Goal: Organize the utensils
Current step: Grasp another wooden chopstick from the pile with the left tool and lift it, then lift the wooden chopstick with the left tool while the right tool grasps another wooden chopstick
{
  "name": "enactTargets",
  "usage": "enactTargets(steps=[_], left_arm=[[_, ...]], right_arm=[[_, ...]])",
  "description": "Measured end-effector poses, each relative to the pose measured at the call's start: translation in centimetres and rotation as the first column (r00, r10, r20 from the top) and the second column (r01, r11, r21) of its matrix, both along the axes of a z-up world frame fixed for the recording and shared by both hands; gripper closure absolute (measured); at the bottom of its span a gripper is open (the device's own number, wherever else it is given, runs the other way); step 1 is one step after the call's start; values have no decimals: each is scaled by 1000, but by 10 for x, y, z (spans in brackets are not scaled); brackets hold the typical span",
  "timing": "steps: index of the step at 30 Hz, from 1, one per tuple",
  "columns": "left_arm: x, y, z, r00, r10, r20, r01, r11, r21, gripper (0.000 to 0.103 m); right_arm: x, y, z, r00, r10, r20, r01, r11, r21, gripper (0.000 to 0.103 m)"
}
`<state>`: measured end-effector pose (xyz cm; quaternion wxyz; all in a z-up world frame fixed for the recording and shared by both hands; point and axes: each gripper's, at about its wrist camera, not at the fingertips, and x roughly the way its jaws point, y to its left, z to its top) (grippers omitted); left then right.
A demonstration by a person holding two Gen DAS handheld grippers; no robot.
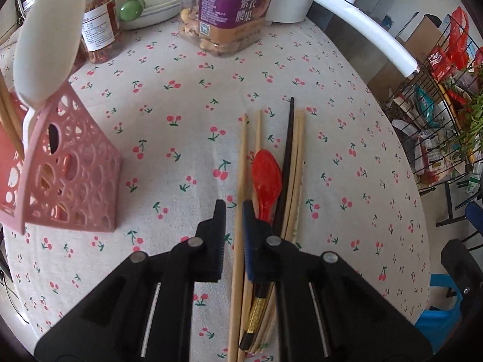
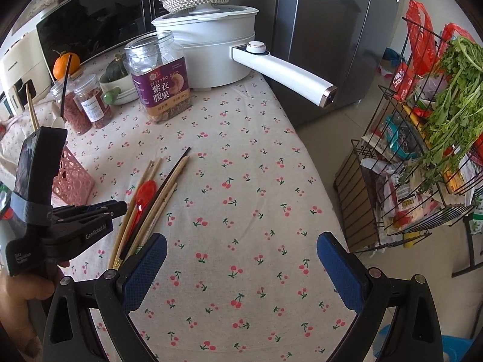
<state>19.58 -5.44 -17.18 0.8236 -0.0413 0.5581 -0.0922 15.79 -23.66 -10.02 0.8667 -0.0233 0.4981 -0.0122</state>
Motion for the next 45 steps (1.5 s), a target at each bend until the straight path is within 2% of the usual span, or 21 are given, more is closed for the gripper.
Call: enactTargets(steps=[8, 12, 15, 21, 28, 33, 36, 41, 42, 44, 45], left_arm=[[13, -3, -11, 999, 10, -30, -10, 1000, 8, 91], [13, -10, -12, 1000, -4, -5, 4, 999, 49, 91], [10, -11, -9, 1000, -8, -10, 9, 999, 53, 95], [-22, -3, 29, 993, -71, 92, 68, 997, 33, 95], [-63, 32, 77, 979, -90, 184, 93, 996, -4, 96], [-86, 57, 94, 967, -82, 242, 93, 995, -37, 96], [-90, 68, 98, 966, -73, 249, 92, 994, -65, 96], [-98, 83, 106, 964, -62, 260, 90, 991, -96, 96], [-99, 85, 108, 963, -63, 262, 92, 990, -102, 96], [-103, 89, 112, 959, -69, 277, 100, 990, -99, 96], [-105, 92, 113, 955, -73, 286, 102, 991, -91, 96]], right_arm=[[4, -5, -5, 1000, -3, -19, 3, 1000, -3, 3], [5, -6, -6, 1000, -6, -29, 6, 1000, 5, 3], [6, -5, -9, 999, -9, -43, 9, 1000, 14, 3], [10, -5, -14, 997, -25, -67, 27, 999, 33, 3], [19, 3, -25, 992, -47, -120, 60, 993, 106, 2], [29, 20, -31, 989, -16, -144, 40, 984, 171, 3], [38, 31, -32, 990, -1, -142, 29, 980, 197, 4], [66, 54, -35, 989, 56, -140, -13, 955, 296, 41], [72, 61, -37, 988, 67, -139, -23, 954, 299, 45], [82, 77, -44, 985, 100, -143, -54, 953, 298, 62], [87, 85, -49, 982, 119, -146, -71, 952, 298, 66]])
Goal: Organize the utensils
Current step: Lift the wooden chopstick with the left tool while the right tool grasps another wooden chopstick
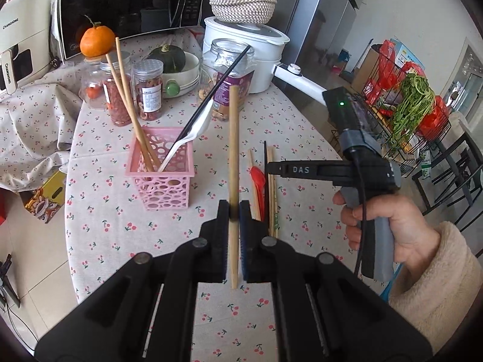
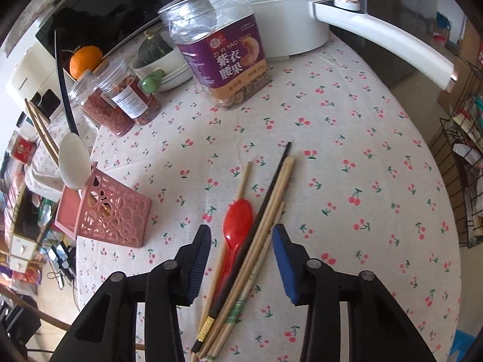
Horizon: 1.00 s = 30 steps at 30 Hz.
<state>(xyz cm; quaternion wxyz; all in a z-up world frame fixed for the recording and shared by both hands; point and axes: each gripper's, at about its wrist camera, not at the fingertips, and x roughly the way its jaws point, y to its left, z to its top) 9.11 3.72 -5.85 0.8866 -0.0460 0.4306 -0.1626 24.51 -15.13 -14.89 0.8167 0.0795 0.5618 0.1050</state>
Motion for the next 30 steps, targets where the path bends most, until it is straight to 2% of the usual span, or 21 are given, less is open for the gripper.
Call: enactTargets(steps=[2, 10, 14, 17, 22, 25, 30], left_arm=[[-2, 5, 2, 1000, 4, 15, -4, 1000, 12, 96], [1, 31, 0, 999, 47, 1, -47, 999, -9, 96], [3, 36, -3, 998, 55, -8, -55, 998, -11, 96], [5, 39, -4, 998, 62, -10, -62, 998, -14, 96], [3, 41, -3, 997, 71, 2, -71, 997, -9, 96], [1, 43, -1, 997, 76, 10, -76, 997, -10, 96], [-3, 44, 7, 996, 78, 40, -78, 997, -21, 96]], right_arm=[[10, 13, -9, 1000, 26, -2, -26, 999, -24, 75], [40, 37, -42, 1000, 26, -7, -27, 985, -168, 85], [40, 51, -45, 999, 42, 17, -37, 970, -242, 93], [39, 53, -46, 999, 46, 29, -38, 972, -230, 95], [28, 39, -39, 1000, 14, 22, -12, 996, -92, 97], [13, 29, -16, 998, 10, 69, -8, 1000, -30, 97], [-24, 11, 37, 979, 7, 204, -14, 999, 33, 98]])
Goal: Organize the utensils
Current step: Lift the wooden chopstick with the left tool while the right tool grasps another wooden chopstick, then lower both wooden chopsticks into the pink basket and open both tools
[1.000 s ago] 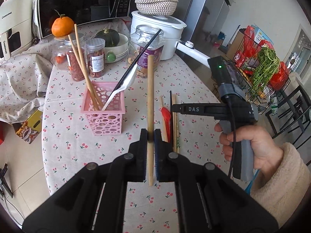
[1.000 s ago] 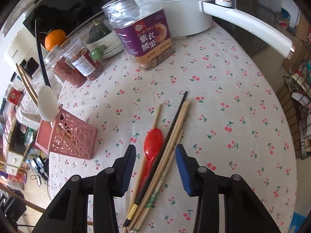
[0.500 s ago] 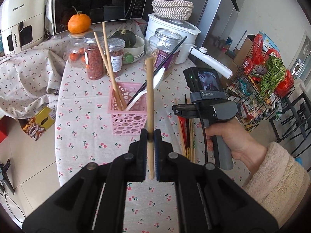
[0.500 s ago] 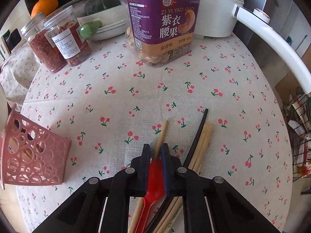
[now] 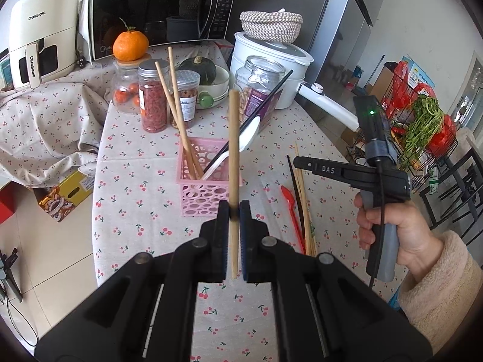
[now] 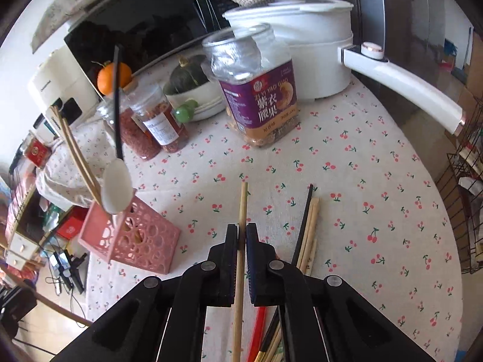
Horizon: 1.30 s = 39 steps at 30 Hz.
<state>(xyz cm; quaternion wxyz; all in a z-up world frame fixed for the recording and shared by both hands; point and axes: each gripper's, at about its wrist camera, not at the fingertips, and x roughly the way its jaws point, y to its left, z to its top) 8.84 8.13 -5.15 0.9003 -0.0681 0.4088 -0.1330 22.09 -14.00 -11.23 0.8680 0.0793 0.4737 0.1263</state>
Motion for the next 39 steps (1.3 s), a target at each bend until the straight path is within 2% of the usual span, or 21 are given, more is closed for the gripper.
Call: enactTargets(steps=[6, 11, 14, 19, 23, 27, 34, 39], left_arm=[[-10, 0, 22, 997, 1, 77, -1, 1000, -6, 96], [-17, 7, 45, 986, 38, 163, -31, 999, -44, 96], [-19, 13, 59, 970, 85, 228, -70, 995, -76, 96], [-20, 24, 73, 925, 182, 333, -147, 981, -130, 96], [-9, 28, 71, 898, 225, 378, -190, 973, -127, 96], [8, 29, 60, 889, 245, 388, -224, 970, -99, 96], [36, 19, 38, 897, 227, 379, -222, 973, -60, 96], [55, 10, 22, 923, 199, 329, -205, 979, -17, 96]], right_arm=[[-43, -8, 54, 986, 2, 165, -5, 1000, 17, 98], [-77, -18, 85, 962, -22, 274, 17, 1000, 19, 98], [-90, -22, 102, 943, -39, 331, 29, 999, 34, 98], [-101, -20, 127, 906, -45, 422, 30, 999, 42, 98], [-99, -18, 138, 902, -47, 429, 25, 998, 56, 98], [-98, -15, 142, 901, -53, 431, 25, 997, 71, 98], [-96, -8, 141, 903, -48, 428, 14, 997, 82, 98], [-98, -5, 141, 902, -41, 431, 6, 997, 81, 98]])
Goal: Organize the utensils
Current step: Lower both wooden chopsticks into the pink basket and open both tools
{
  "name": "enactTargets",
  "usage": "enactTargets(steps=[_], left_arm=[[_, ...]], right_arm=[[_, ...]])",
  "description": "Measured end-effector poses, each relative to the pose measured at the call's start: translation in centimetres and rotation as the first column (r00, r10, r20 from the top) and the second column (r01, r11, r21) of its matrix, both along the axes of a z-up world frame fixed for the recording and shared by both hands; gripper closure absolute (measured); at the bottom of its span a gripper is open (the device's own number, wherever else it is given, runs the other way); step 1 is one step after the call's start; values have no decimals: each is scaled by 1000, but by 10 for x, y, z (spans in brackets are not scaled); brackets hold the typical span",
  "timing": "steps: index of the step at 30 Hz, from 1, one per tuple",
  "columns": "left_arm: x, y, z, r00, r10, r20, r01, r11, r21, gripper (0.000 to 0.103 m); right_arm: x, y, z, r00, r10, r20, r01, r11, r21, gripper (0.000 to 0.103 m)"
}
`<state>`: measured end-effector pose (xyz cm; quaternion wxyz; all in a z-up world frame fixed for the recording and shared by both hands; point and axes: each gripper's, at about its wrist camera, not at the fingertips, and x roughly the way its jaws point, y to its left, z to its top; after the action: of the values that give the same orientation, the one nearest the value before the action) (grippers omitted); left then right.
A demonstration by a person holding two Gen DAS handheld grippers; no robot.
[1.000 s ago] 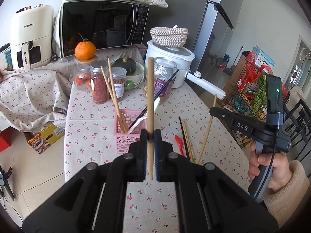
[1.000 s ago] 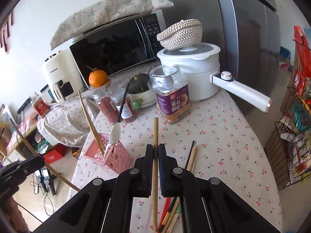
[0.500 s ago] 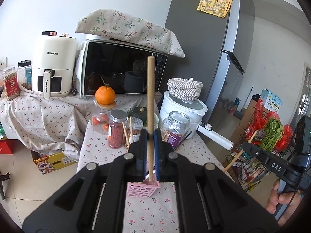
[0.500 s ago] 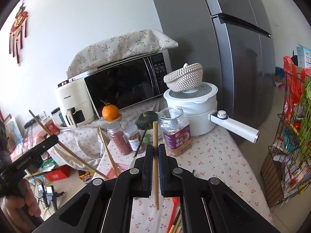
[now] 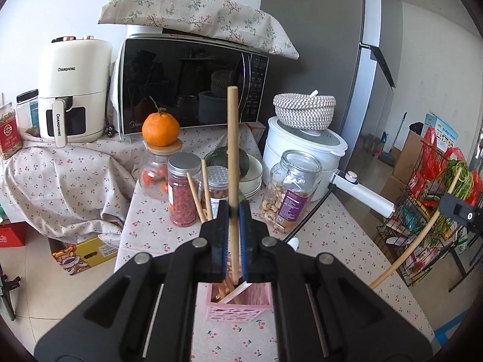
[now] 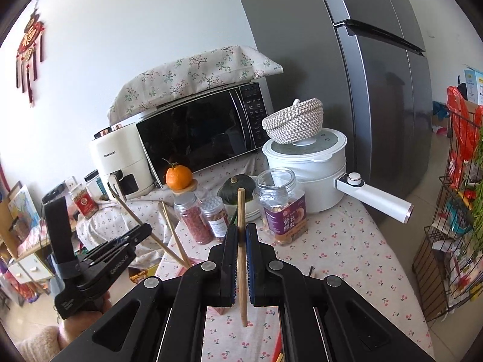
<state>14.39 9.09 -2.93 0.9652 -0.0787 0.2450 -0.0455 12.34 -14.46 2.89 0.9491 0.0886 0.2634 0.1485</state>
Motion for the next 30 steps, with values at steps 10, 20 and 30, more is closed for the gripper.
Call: enactTargets(steps=[10, 20, 30], left_arm=[[16, -1, -11, 996, -59, -61, 55, 997, -53, 77], [-12, 22, -3, 991, -3, -134, -2, 999, -38, 28], [-32, 41, -26, 975, 10, -223, 4, 998, 62, 27]], right_arm=[[-5, 8, 9, 1000, 19, 23, -19, 999, 34, 98], [7, 23, 17, 999, 10, 50, -17, 992, 128, 98], [32, 52, -2, 997, 9, 75, -25, 976, 215, 98]])
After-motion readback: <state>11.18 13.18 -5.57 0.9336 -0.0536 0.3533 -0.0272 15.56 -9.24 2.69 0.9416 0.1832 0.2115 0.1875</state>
